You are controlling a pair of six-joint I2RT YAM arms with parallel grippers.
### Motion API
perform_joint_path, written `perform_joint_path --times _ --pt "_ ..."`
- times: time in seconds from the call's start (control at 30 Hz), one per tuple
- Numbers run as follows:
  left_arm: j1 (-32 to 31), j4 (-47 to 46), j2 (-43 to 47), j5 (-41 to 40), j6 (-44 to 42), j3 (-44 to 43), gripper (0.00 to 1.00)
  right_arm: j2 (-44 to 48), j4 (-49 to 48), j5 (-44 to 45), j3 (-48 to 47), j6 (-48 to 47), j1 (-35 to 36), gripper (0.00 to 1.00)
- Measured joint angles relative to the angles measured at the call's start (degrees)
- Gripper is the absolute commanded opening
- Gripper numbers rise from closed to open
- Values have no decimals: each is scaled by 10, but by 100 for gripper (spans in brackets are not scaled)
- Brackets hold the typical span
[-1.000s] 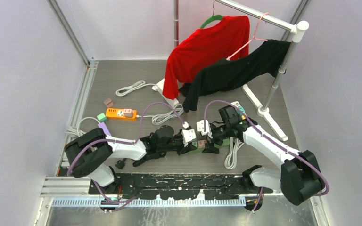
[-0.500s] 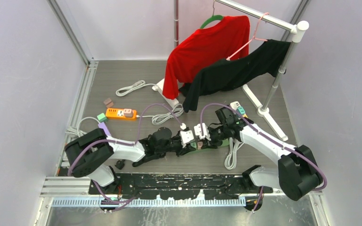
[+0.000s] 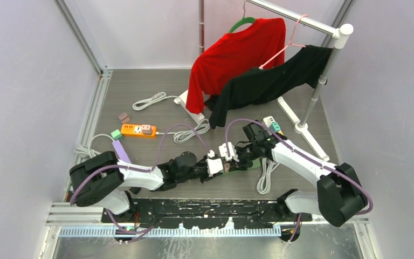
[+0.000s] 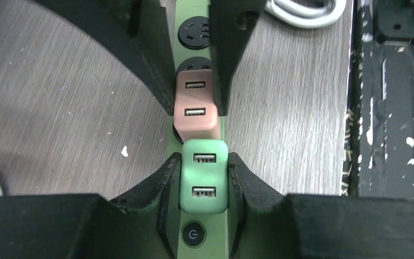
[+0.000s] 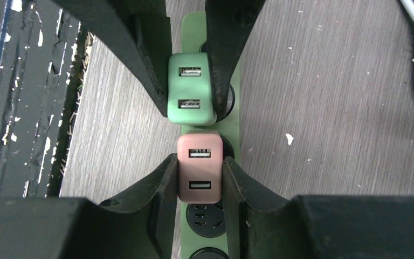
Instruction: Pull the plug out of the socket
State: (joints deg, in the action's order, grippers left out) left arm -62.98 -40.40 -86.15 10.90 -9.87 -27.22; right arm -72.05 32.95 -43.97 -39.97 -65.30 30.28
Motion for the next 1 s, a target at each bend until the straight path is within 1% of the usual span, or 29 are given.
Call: perform_joint_path --times 0.1,0.2,0.33,0.43,0.5,0.63,0.7,0.77,0.93,1.0 --pt "-14 18 7 -22 -33 0 0 -9 -1 13 -8 9 11 2" --pt "-14 20 9 -29 -21 0 0 -11 -2 17 -10 14 13 2" --pt "16 1 9 1 40 6 0 -17 -3 14 -16 44 11 2" --pt "39 -24 9 24 111 18 0 -19 -10 16 -17 39 15 1" --pt "33 -22 11 19 105 19 0 -19 -9 15 -17 37 17 1" --pt "-15 25 42 -36 19 19 0 -19 -3 7 -19 33 18 1" --pt "-29 51 60 -56 -2 19 0 -19 -4 5 -19 33 24 1" --pt "-28 64 75 -61 0 19 0 -19 -4 2 -23 34 25 1" --pt "7 70 89 -24 51 23 0 -22 -15 0 -27 34 28 1" --pt "5 78 89 -27 43 22 0 -26 -17 0 -28 34 30 1"
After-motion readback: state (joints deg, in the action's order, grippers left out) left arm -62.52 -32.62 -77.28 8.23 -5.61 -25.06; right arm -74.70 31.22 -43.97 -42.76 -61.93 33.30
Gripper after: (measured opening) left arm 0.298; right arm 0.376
